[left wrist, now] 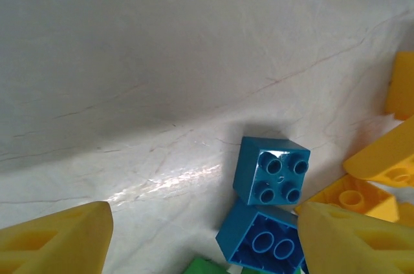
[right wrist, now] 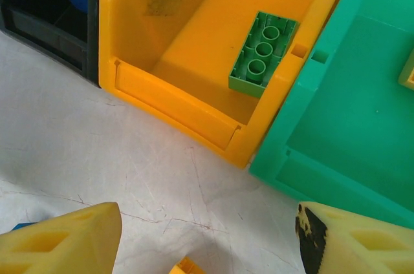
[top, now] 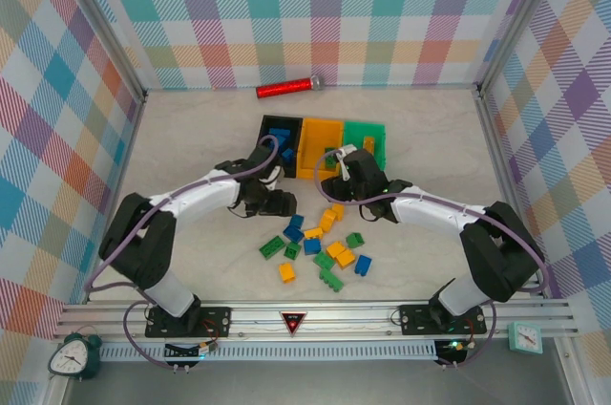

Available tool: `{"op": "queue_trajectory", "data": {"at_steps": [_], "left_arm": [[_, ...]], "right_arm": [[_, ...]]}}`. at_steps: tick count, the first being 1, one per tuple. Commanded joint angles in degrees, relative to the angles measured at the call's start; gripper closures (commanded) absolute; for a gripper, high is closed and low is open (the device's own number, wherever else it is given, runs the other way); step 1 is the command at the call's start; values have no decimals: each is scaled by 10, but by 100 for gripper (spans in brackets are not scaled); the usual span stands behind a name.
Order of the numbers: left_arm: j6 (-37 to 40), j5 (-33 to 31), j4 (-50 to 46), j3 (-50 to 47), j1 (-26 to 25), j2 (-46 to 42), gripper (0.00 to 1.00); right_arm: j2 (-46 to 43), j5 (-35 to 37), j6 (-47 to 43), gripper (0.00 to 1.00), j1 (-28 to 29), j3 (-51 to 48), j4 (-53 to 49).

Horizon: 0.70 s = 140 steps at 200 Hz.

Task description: Sort the legos into containers by color

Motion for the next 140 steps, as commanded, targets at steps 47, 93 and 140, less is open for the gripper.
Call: {"op": "queue_trajectory", "data": {"at_steps": [47, 93, 140], "left_arm": [[10, -39, -49, 83, -48, 91, 29], [16, -49, -75, 123, -68, 129, 36], [10, -48, -87, 106, -99, 135, 46]], "right_arm": [[-24, 30, 13, 28, 2, -24, 43], [-28, 33, 14, 28, 2, -28, 45], [-33, 39, 13, 27, 2, -31, 47]]}}
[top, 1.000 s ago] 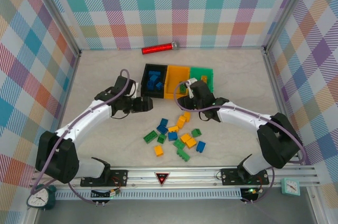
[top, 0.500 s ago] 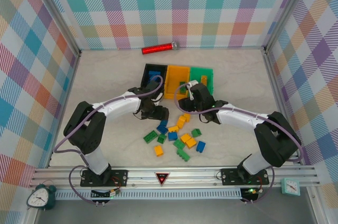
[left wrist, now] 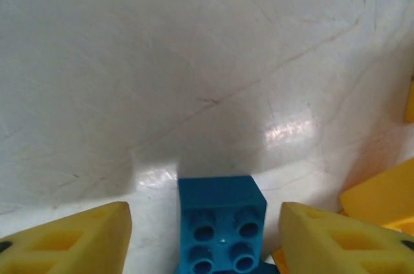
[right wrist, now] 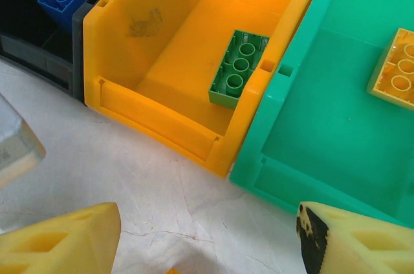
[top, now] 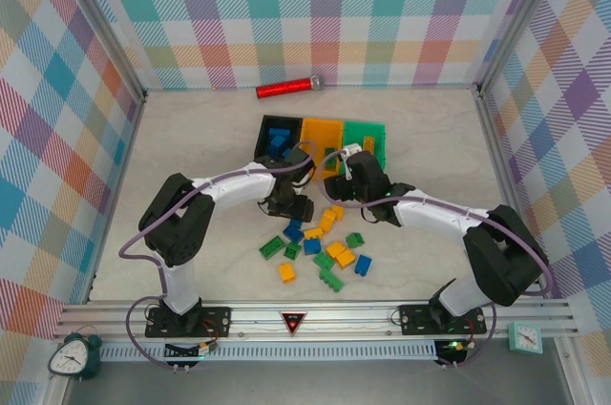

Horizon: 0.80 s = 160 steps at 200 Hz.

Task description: Sort the legos into containers by color

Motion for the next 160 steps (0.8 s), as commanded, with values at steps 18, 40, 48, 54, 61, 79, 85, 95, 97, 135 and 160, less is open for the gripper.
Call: {"op": "queue_trajectory", "data": {"at_steps": [18, 40, 48, 54, 61, 79, 85, 95, 97, 135, 160], "left_arm": [[-2, 4, -20, -18, -19, 15, 58], [-7, -9, -26, -9, -20, 25, 71], [-10, -20, -28, -3, -19, 21, 75], [-10, -28, -32, 2, -20, 16, 77], [-9, -39, -36, 9, -20, 8, 78], [-4, -73, -57, 35, -19, -11, 78], [-2, -88, -66, 45, -19, -16, 79], [1, -113, -78, 60, -19, -23, 79], [1, -116, -80, 63, -18, -25, 79], [8, -176, -104, 112, 18, -50, 79], [15, -163, -89, 142, 70, -55, 79]], "right_arm": [[-18, 11, 5, 27, 1, -11, 16], [-19, 14, 4, 27, 2, -13, 16], [-20, 16, 3, 27, 2, -13, 18], [-21, 16, 3, 27, 2, -14, 18], [-22, 17, 3, 27, 2, -15, 19], [-25, 18, 4, 27, 2, -17, 21], [-25, 18, 4, 27, 2, -16, 21], [-25, 17, 4, 27, 2, -16, 21], [-26, 18, 5, 27, 2, -17, 21], [-35, 20, 6, 27, 2, -22, 22], [-39, 18, 7, 27, 2, -26, 26]]}}
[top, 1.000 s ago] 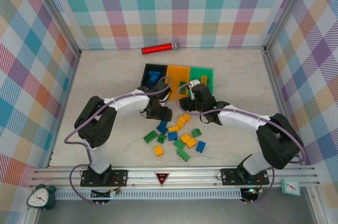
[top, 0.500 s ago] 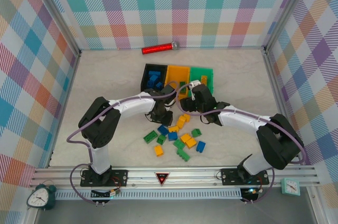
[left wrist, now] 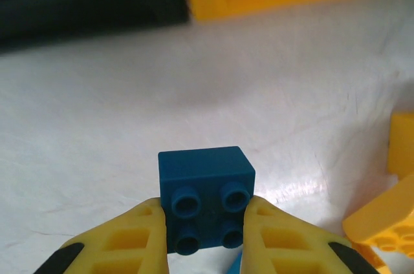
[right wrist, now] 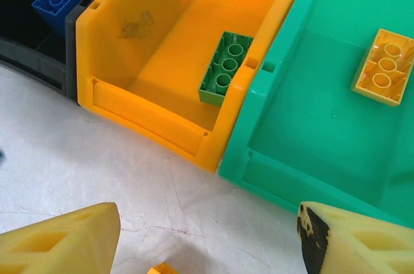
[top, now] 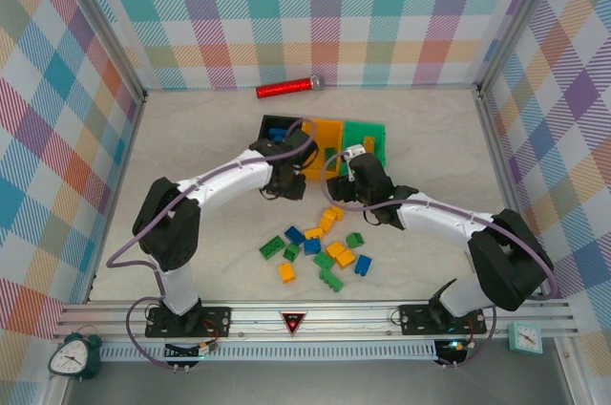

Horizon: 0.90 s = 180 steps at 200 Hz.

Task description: Sort the legos into containers by color

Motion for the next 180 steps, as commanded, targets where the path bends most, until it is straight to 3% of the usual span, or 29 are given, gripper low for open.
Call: {"op": "queue_trajectory", "data": {"at_steps": [1, 36, 66, 100, 116, 180], "left_arm": [[13, -24, -9, 34, 50, -24, 79], [8, 2, 73, 65, 115, -6, 79], [14, 11, 90, 127, 133, 37, 75], [14, 41, 87, 161, 133, 56, 34], [8, 58, 102, 136, 133, 40, 29], [9, 160, 213, -94, 125, -97, 29]], "right_arm": [[-17, 4, 7, 27, 2, -7, 21], [-15, 1, 10, 27, 2, -9, 24], [-19, 5, 8, 27, 2, -11, 24], [-27, 6, 8, 27, 2, -15, 26], [-28, 8, 8, 27, 2, -15, 27], [-35, -13, 26, 27, 2, -8, 11]]}}
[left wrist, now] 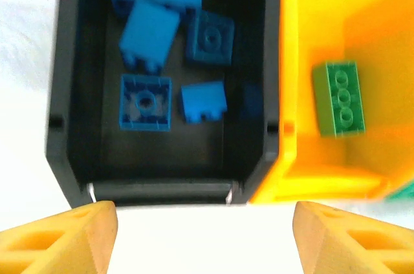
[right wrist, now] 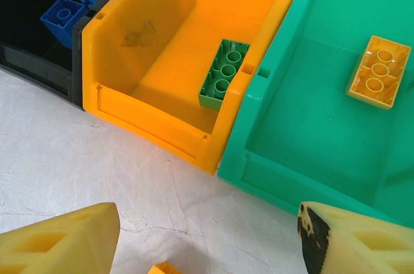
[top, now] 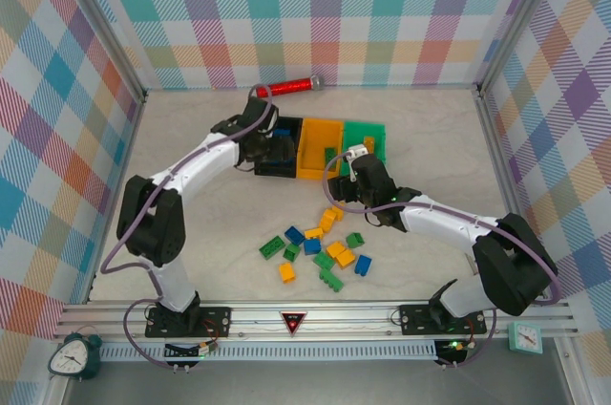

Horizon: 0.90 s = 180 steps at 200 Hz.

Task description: Sort the legos into containers by color

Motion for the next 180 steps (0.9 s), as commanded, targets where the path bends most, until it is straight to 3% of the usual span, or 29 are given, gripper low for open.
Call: {"op": "queue_trajectory", "data": {"at_steps": [1, 49, 92, 135, 180], "left_arm": [[6, 58, 58, -73, -8, -70, 29], [29, 94, 93, -220, -64, -161, 30], [24, 98, 148, -291, -132, -179, 31], [8, 85, 201, -293, -176, -155, 31], [21, 62, 185, -237, -221, -87, 30]], "right_arm": [[-20, -15, 23, 27, 2, 1, 4], [-45, -12, 33, 27, 2, -17, 16], [-39, -12, 39, 26, 0, -19, 21], [-45, -36, 88, 26, -53, -33, 20], [-66, -79, 134, 26, -127, -61, 24]]}}
